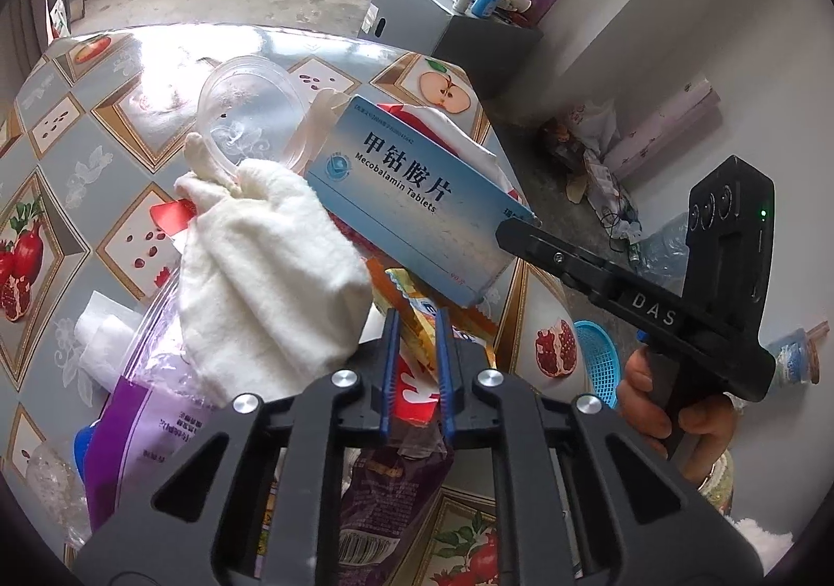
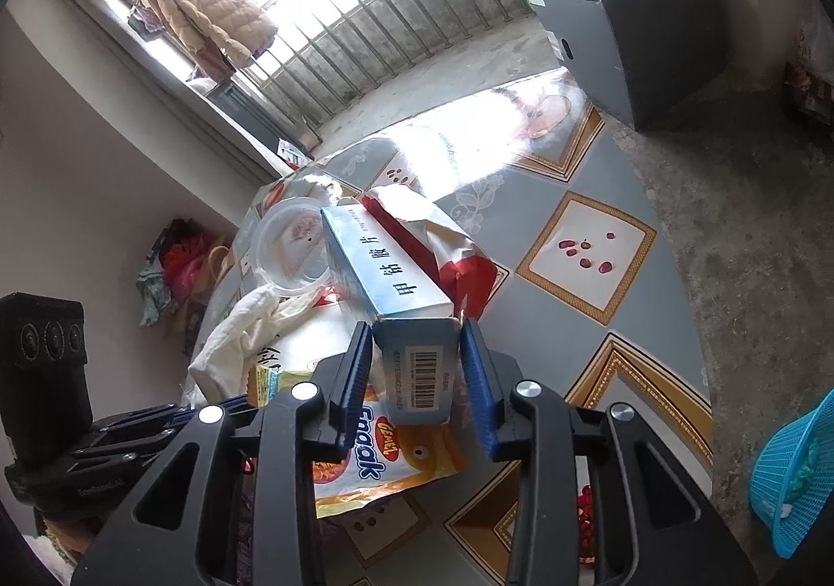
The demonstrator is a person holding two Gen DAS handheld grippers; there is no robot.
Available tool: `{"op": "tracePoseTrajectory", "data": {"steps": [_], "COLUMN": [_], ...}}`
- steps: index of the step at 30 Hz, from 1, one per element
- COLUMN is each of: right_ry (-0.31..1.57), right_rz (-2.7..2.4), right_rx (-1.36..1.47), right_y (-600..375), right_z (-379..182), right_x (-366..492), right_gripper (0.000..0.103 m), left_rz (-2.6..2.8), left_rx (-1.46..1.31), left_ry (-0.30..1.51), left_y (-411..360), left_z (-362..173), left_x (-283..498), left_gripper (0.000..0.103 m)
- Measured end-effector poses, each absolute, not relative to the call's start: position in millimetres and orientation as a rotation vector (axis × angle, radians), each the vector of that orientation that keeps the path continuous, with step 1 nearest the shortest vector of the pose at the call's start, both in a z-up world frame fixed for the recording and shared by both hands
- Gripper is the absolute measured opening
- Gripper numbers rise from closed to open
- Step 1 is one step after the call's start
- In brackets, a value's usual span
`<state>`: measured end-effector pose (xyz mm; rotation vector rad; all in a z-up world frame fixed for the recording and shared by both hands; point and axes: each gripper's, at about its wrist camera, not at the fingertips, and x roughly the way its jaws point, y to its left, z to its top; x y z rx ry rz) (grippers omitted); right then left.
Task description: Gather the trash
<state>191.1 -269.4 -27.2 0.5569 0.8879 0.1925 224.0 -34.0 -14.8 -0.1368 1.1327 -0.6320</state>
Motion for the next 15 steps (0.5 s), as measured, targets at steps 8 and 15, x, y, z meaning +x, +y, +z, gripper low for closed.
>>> {"op": "tracePoseTrajectory", "data": {"steps": [8,15], "right_ry": [0.875,0.867], "right_rz": [0.176,0.118], "right_rx": [0.521,0.462], "right_y": [-265,-261], "right_z": [-17,-12], "right_x": [181,167], "right_gripper": [0.032,0.033], "left_rz": [-0.639,-0.636], "left_rx": [-0.117,-0.092], "left_ry": [1.069,1.043], "left_y": [-28,-31], "left_z": [-3,-3], "left_x": [214,211], "left_gripper": [0.003,0.002]}}
